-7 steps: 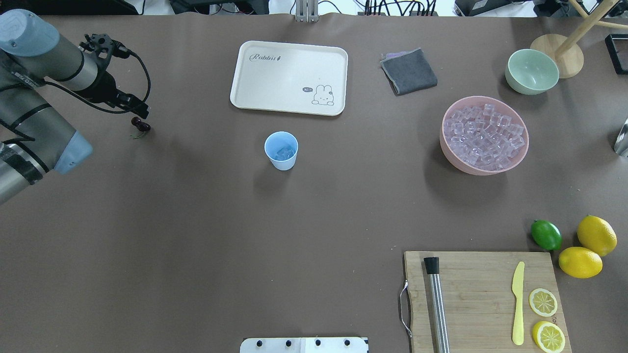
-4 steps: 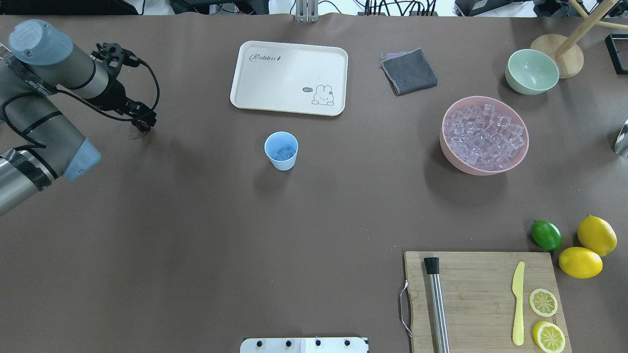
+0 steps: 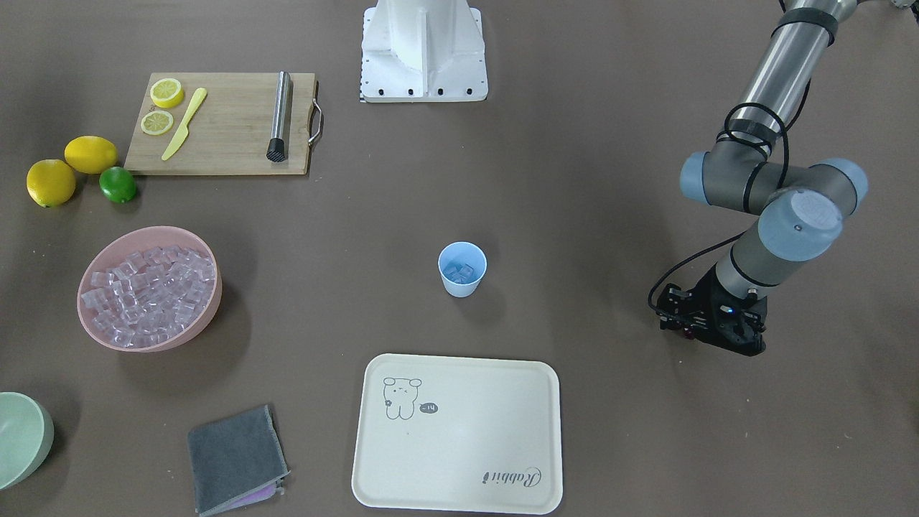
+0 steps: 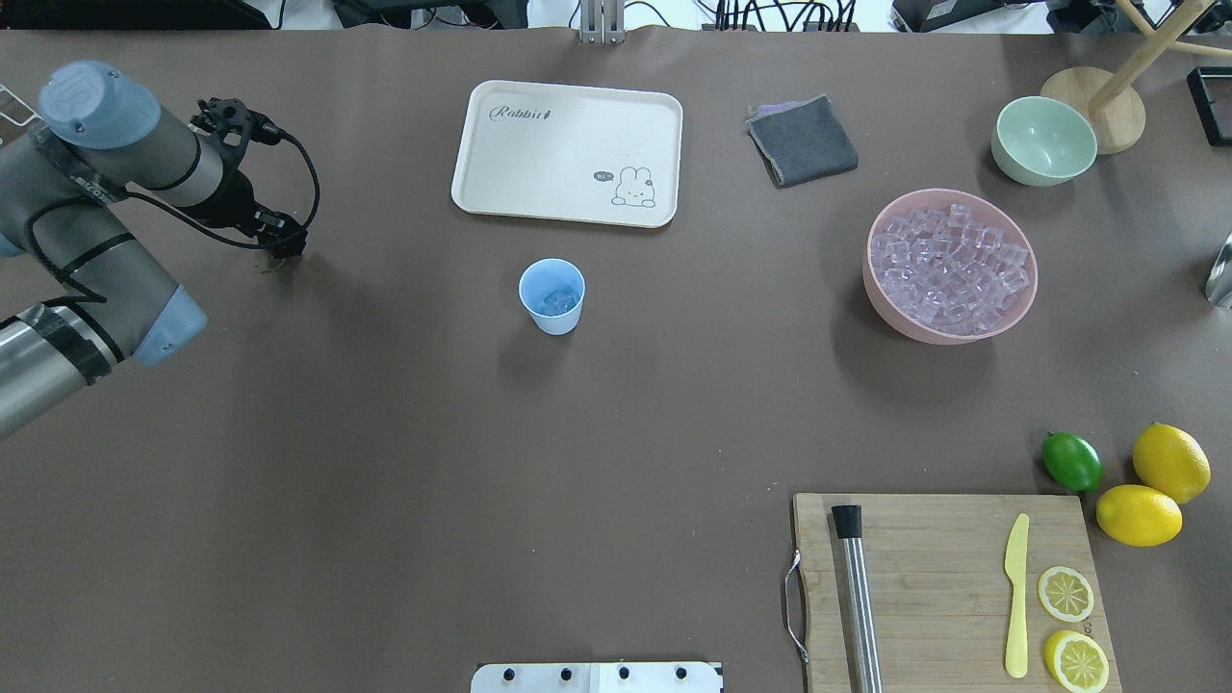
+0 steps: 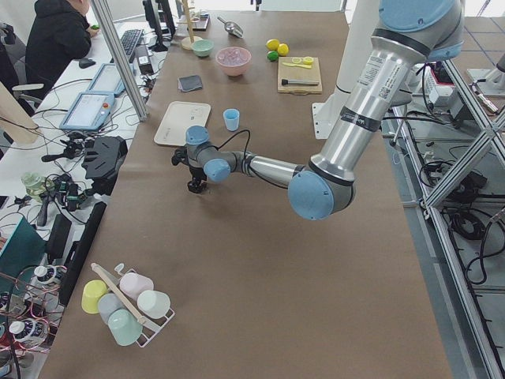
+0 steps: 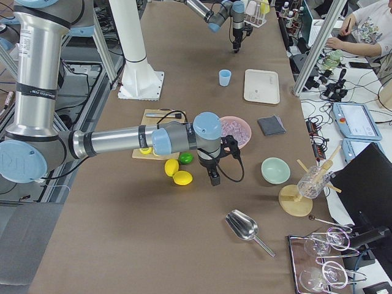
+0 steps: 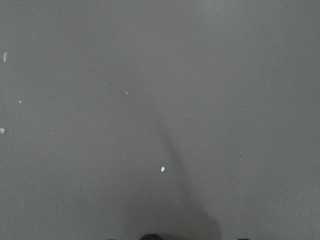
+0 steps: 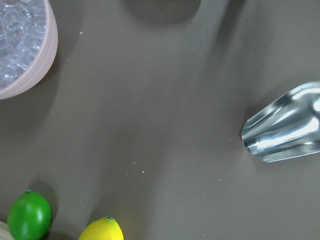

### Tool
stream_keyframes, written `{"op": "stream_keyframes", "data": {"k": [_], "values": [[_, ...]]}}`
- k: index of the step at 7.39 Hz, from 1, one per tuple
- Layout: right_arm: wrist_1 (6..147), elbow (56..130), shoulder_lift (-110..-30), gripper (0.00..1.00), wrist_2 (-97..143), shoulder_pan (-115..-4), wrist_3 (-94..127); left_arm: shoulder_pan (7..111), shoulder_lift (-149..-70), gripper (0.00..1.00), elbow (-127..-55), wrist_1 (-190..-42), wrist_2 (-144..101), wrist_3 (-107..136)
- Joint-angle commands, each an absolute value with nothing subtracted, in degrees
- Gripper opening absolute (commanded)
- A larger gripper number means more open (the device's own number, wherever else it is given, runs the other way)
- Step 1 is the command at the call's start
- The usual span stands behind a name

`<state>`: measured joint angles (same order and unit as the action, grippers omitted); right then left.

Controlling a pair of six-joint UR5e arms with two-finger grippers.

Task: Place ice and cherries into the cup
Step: 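Lower the left gripper onto the dark cherries and grasp them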

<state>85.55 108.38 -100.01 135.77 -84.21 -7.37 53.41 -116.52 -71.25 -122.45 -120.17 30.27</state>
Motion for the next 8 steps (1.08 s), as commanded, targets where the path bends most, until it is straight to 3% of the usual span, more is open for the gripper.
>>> {"op": "stream_keyframes", "data": {"k": [1,3,6,7,8], "values": [[85.4,108.3,-100.2,0.99,135.7,-84.3,-7.4,53.3,-116.4,0.31,-71.5,-122.5,-120.1,31.8],[85.4,108.8,-100.3,0.99,135.9,-85.4,-7.3,53.3,-116.4,0.00,-73.5,-122.6,-120.6,35.0],[85.5,108.5,-100.1,0.99,136.0,-85.4,-7.2,54.0,-116.4,0.00,-77.8,-121.6,-122.0,38.0],[85.5,108.3,-100.0,0.99,136.0,-85.4,-7.2,54.2,-116.0,0.67,-77.6,-121.6,-122.9,38.0],[85.4,108.3,-99.8,0.99,136.0,-85.4,-7.1,54.1,-115.3,0.73,-77.2,-121.6,-122.8,37.7]]}}
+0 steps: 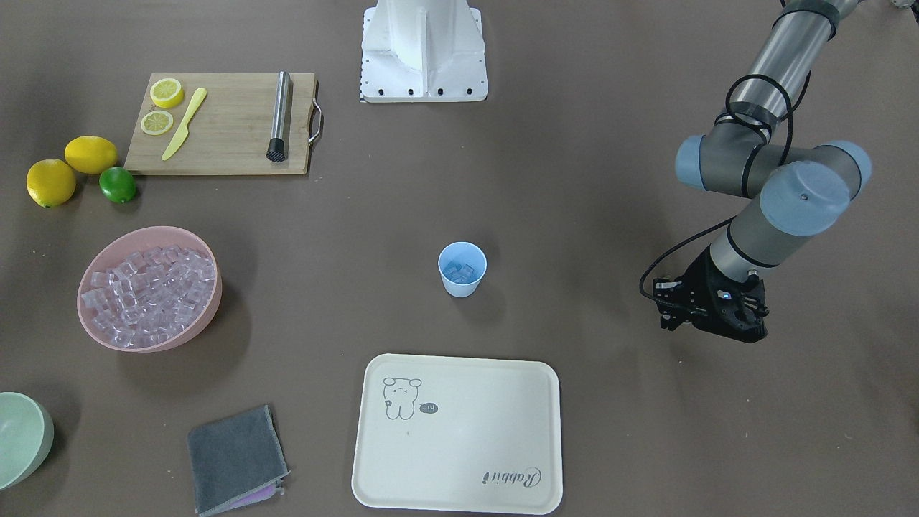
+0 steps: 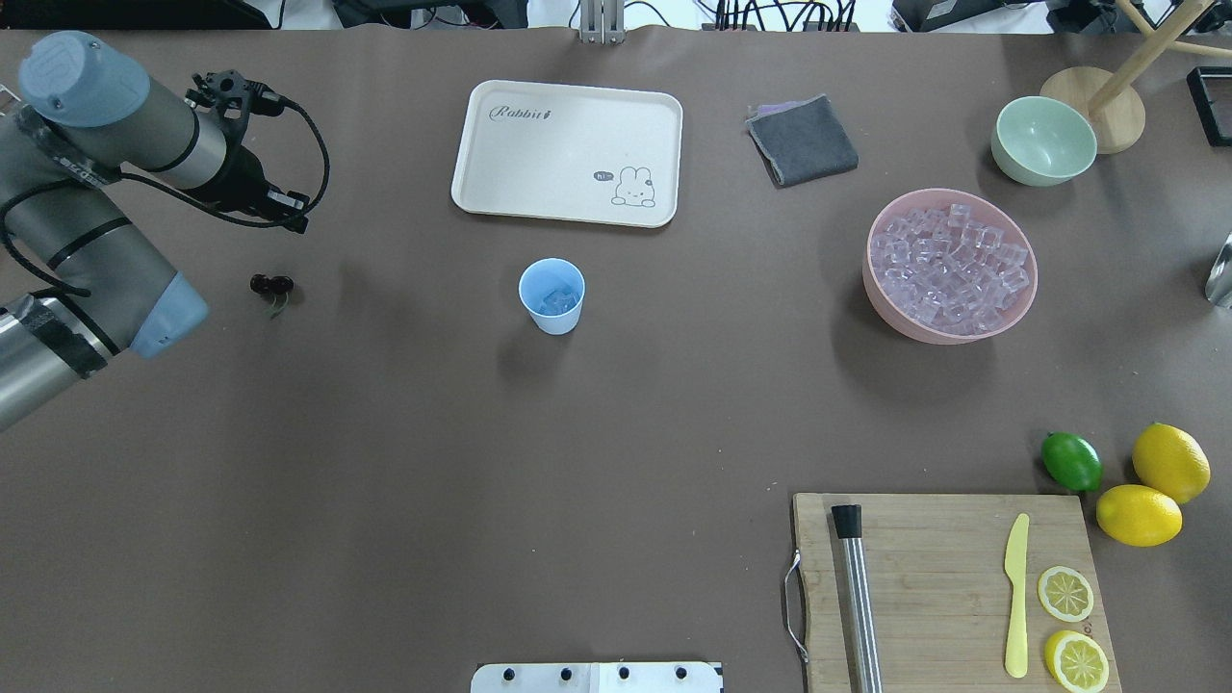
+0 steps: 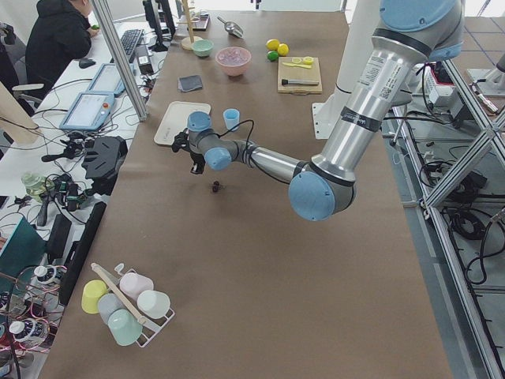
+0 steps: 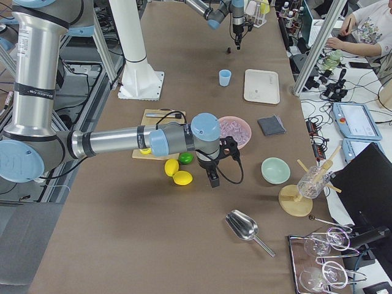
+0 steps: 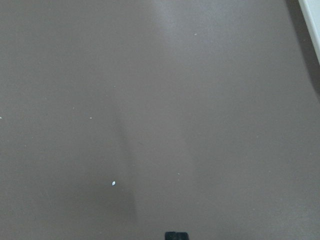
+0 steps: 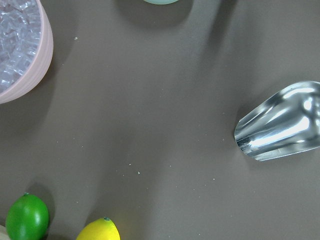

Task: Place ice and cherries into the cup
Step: 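Lower the left gripper onto the dark cherries and grasp them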

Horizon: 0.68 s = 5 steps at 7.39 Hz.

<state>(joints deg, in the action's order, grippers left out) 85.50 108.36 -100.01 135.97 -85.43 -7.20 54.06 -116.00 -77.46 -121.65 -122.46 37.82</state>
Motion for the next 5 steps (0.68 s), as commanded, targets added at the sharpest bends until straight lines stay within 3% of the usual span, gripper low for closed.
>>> {"op": "stream_keyframes", "data": {"k": [1,5], "values": [[85.5,108.3,-99.7,0.99,135.9,-85.4,-6.9,54.0,-114.6,0.80,-76.8,-121.9,-122.7,37.8],[85.5,108.3,-99.5,0.99,136.0,-85.4,-6.6,53.1,-109.1,0.83,-78.6,-124.9,-123.0,40.9]]}}
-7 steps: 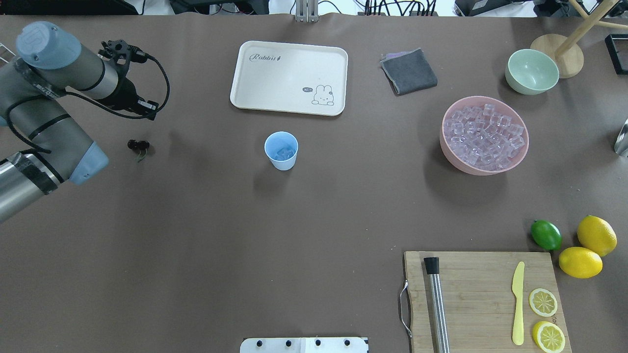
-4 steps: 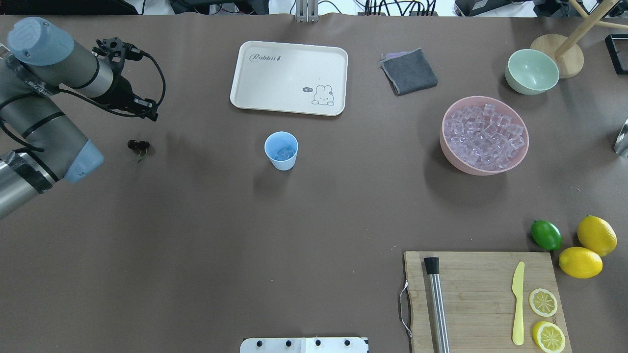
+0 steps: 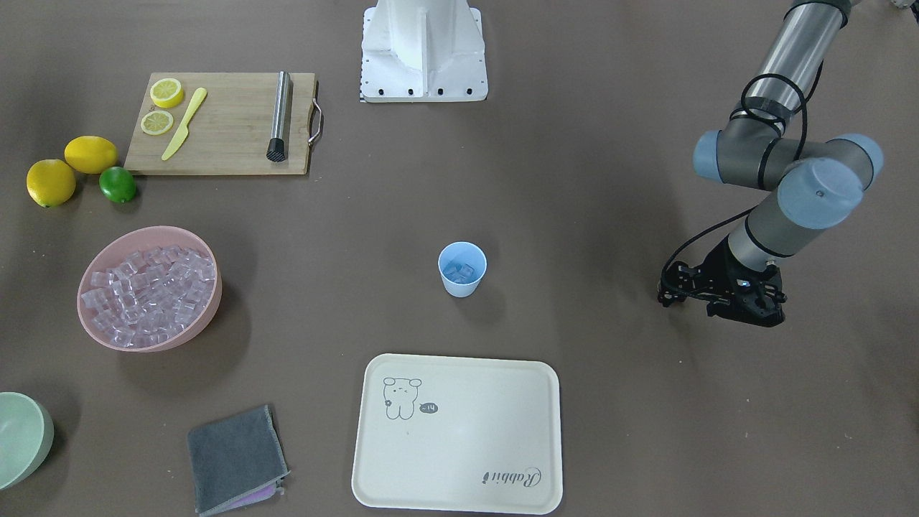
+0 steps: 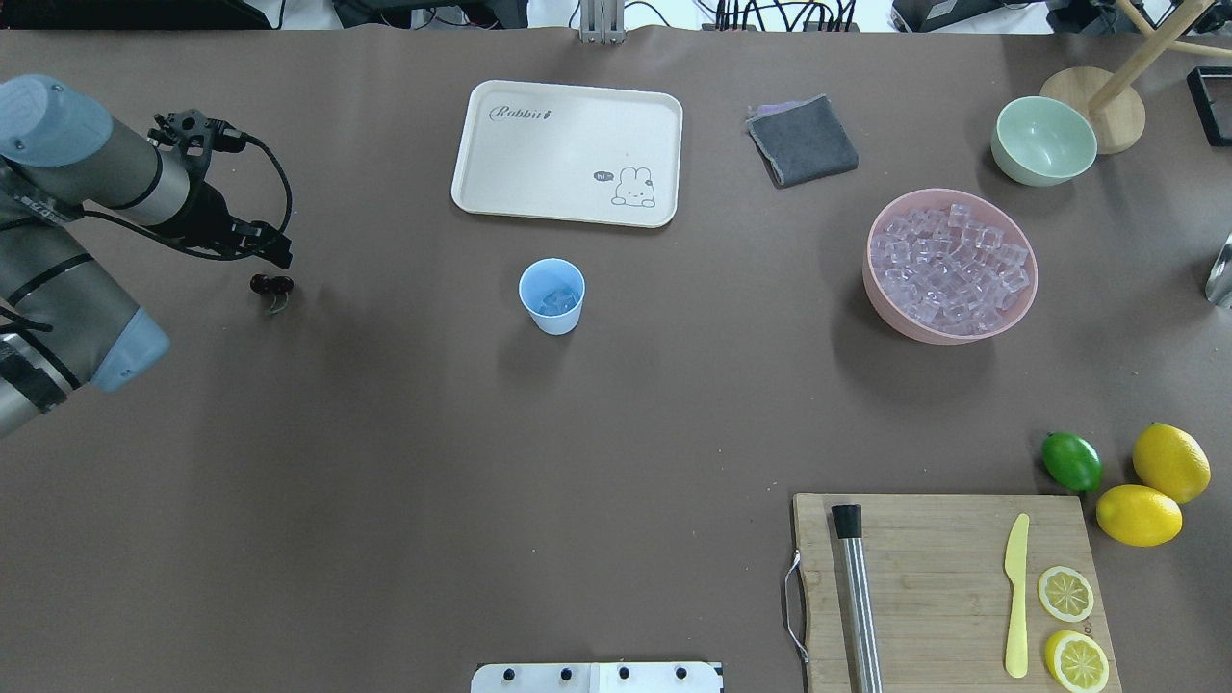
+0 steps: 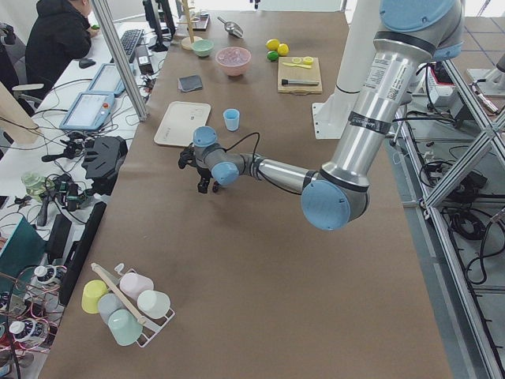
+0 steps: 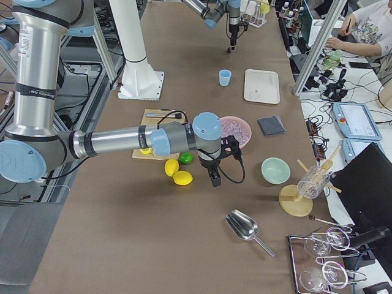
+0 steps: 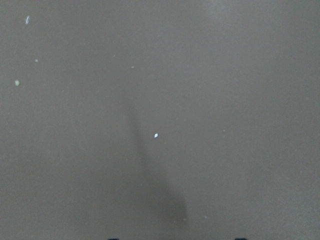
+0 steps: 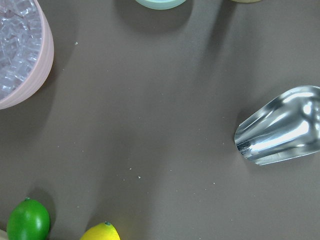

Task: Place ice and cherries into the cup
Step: 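Lower the left gripper onto the dark cherries and grasp them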

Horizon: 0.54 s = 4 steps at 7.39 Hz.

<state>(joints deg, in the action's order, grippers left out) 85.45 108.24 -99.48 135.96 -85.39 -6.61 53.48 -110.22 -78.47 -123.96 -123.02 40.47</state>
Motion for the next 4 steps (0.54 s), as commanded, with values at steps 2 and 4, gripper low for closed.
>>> {"op": "stream_keyframes", "data": {"k": [2,4], "values": [[85.5,108.3,-99.6,0.99,136.0,-85.4,-6.6,51.1,-109.0,0.82,-78.1,-127.6,-123.0,45.4],[85.5,108.3,-99.8,0.99,136.0,-85.4,-6.6,50.8,-108.1,0.82,-78.4,-129.5,-123.0,47.7]]}}
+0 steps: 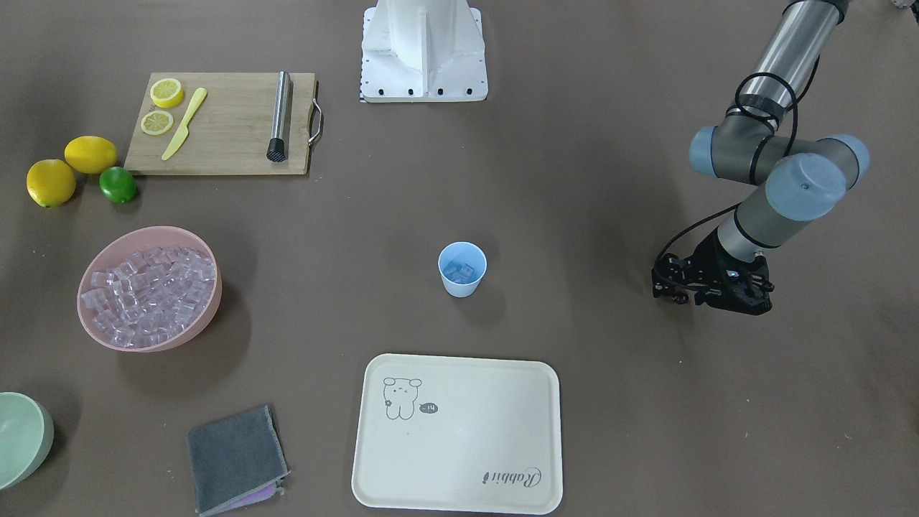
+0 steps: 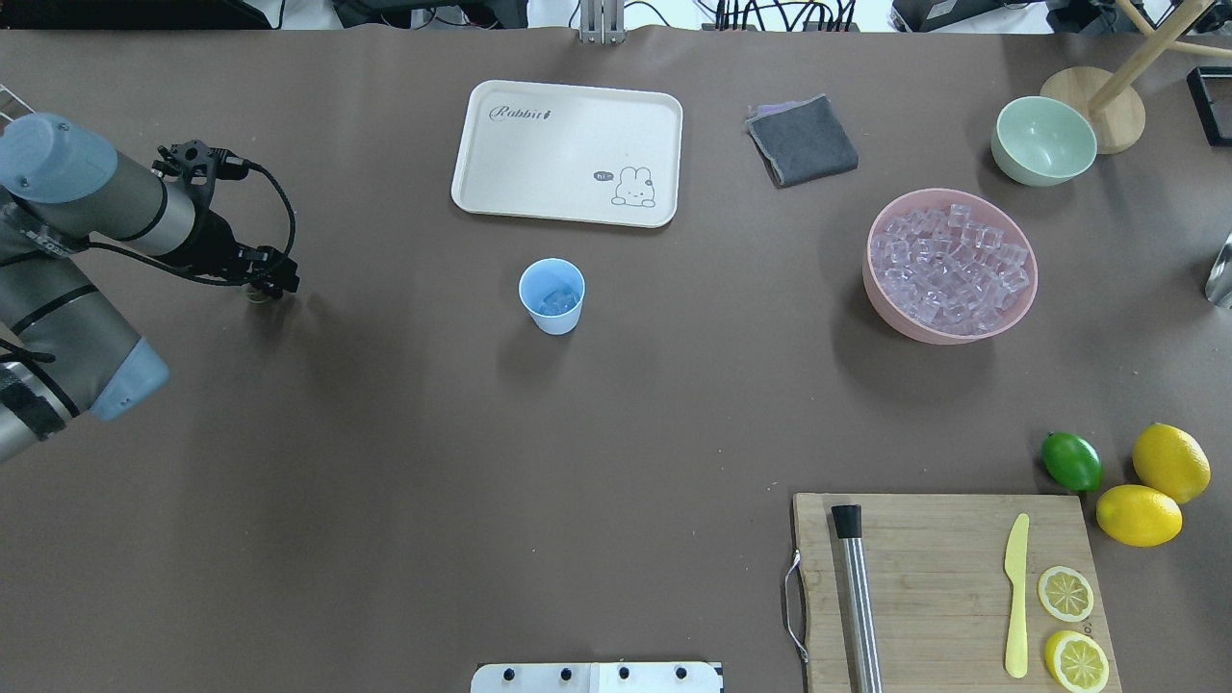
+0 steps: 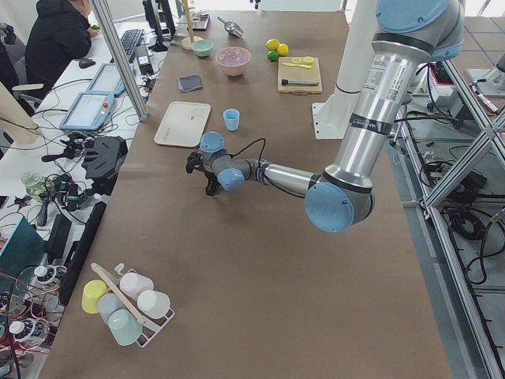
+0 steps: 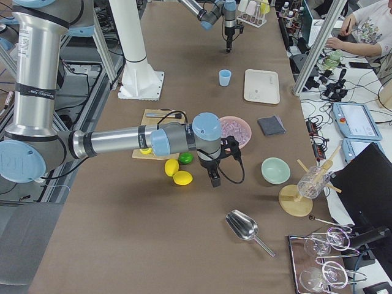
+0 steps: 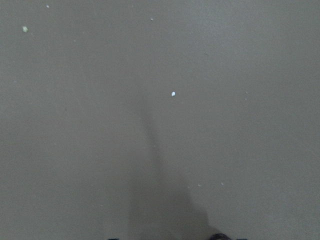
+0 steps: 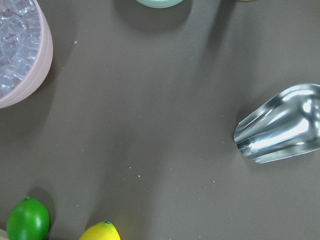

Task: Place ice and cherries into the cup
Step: 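Lower the left gripper onto the dark cherries and grasp them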

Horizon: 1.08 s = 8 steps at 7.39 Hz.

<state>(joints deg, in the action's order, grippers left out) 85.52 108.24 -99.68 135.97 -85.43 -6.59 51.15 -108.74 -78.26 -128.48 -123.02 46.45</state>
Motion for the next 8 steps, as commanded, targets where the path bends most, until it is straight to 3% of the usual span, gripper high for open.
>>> {"op": "stream_keyframes", "data": {"k": [1,2,5,6,8], "values": [[85.4,108.3,-100.2,0.99,136.0,-85.4,-6.9,50.9,-107.9,0.78,-78.5,-129.9,-123.1,47.7],[85.4,108.3,-100.6,0.99,136.0,-85.4,-6.9,50.8,-107.8,0.54,-78.4,-129.9,-123.0,47.7],[85.4,108.2,-101.1,0.99,136.4,-85.4,-6.9,50.8,-107.9,0.10,-78.7,-130.0,-123.0,47.5],[85.4,108.2,-101.1,0.99,136.4,-85.3,-6.9,50.8,-107.9,0.00,-79.4,-130.3,-123.0,47.7],[85.4,108.2,-101.1,0.99,136.5,-85.4,-6.9,51.8,-108.9,0.00,-85.7,-127.6,-125.8,50.5]]}}
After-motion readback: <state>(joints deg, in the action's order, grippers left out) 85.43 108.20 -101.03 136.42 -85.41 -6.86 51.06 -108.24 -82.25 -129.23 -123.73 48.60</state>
